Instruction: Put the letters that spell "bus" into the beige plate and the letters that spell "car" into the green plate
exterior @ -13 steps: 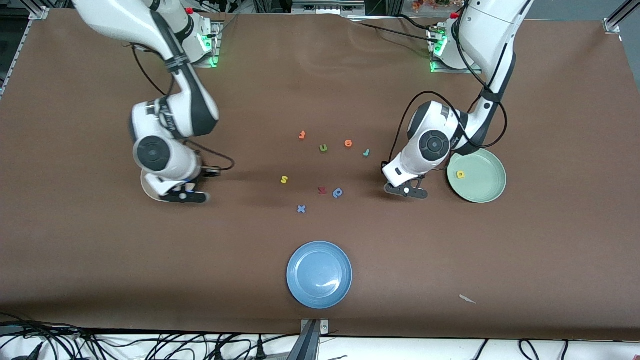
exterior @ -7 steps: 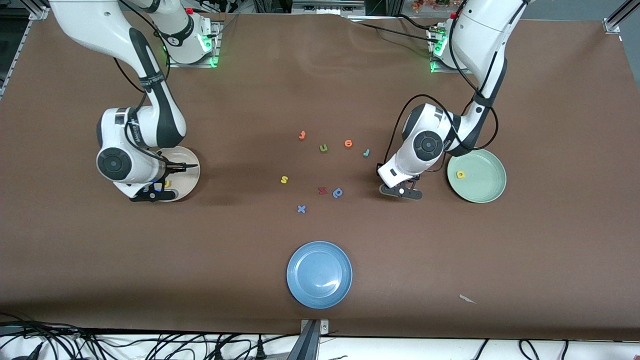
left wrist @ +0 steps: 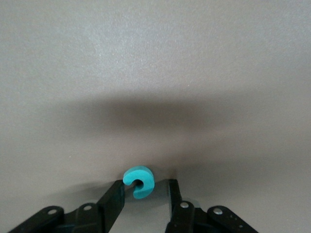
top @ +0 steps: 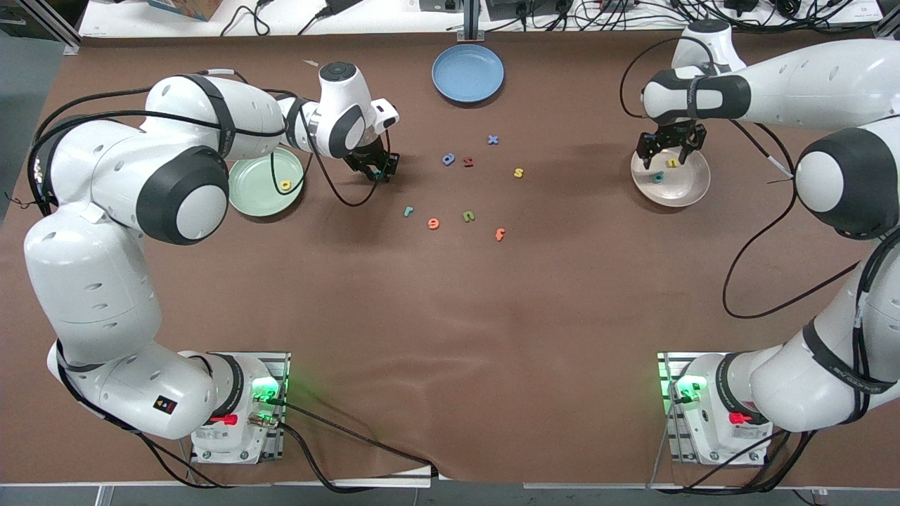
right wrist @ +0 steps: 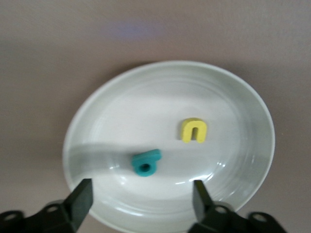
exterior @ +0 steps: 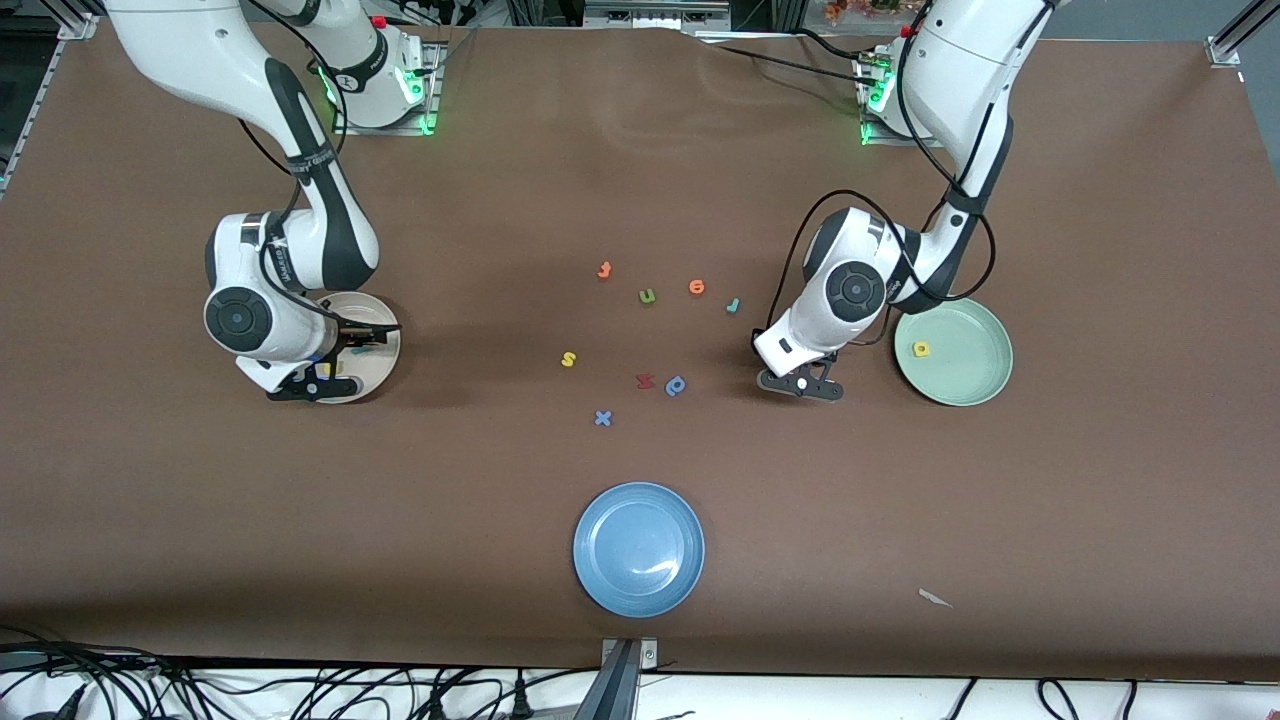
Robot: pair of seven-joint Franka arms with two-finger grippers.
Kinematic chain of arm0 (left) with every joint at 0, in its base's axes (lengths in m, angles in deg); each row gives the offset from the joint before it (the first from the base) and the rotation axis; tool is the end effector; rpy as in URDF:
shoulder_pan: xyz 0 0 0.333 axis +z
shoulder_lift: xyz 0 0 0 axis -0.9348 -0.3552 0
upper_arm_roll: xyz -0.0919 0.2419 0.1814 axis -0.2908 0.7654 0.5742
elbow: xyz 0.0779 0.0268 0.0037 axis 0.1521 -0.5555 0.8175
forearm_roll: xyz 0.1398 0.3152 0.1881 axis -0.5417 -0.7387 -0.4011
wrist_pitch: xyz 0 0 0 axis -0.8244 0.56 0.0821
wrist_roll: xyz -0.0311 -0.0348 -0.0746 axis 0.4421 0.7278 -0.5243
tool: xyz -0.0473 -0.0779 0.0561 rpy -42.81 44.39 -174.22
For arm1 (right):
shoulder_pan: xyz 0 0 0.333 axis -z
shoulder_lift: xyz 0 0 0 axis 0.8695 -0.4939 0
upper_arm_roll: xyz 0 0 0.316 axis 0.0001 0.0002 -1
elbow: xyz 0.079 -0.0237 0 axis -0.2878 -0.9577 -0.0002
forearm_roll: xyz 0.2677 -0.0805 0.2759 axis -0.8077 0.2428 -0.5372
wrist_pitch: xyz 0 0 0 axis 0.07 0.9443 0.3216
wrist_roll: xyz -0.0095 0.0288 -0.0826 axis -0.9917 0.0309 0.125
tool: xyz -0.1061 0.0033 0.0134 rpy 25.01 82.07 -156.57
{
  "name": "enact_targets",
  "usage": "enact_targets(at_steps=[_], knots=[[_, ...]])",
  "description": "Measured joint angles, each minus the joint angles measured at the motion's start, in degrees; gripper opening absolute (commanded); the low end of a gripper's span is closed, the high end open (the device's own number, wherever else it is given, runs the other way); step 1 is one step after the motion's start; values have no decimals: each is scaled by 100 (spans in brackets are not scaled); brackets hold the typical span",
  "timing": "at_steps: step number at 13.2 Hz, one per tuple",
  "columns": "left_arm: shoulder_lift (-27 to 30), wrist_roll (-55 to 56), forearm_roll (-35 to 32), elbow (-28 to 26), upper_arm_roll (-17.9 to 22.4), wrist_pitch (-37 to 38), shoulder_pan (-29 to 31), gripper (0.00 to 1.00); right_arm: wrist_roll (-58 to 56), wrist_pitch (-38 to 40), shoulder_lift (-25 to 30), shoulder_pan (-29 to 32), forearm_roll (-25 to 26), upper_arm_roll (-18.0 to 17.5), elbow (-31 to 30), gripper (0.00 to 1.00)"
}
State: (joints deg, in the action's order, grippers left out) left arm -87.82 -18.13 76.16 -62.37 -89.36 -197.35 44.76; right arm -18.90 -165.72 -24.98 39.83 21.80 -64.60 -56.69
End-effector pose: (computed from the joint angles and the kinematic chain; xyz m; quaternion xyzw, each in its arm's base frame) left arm 0.5413 -0.2742 0.1714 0.9949 -0.0797 -0.0477 0.0390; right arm 0.5728 0.0832 0.2271 0.9897 0.0407 -0.1256 0.0555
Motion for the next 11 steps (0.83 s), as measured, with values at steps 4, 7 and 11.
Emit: enact_targets(at_steps=[4,7,11], knots=[[-2,1,0,41,9,-3,-2,2,1648,197,175,-64,-7,-964,518,99],[-3,1,0,50,8,-17,-6,0,3164,125,-16,-337,-6,-1605,939,99],[240,-143,-23,187,83,392,136,0,4306,-823,-763,-990,-7,-1675,1326,99]])
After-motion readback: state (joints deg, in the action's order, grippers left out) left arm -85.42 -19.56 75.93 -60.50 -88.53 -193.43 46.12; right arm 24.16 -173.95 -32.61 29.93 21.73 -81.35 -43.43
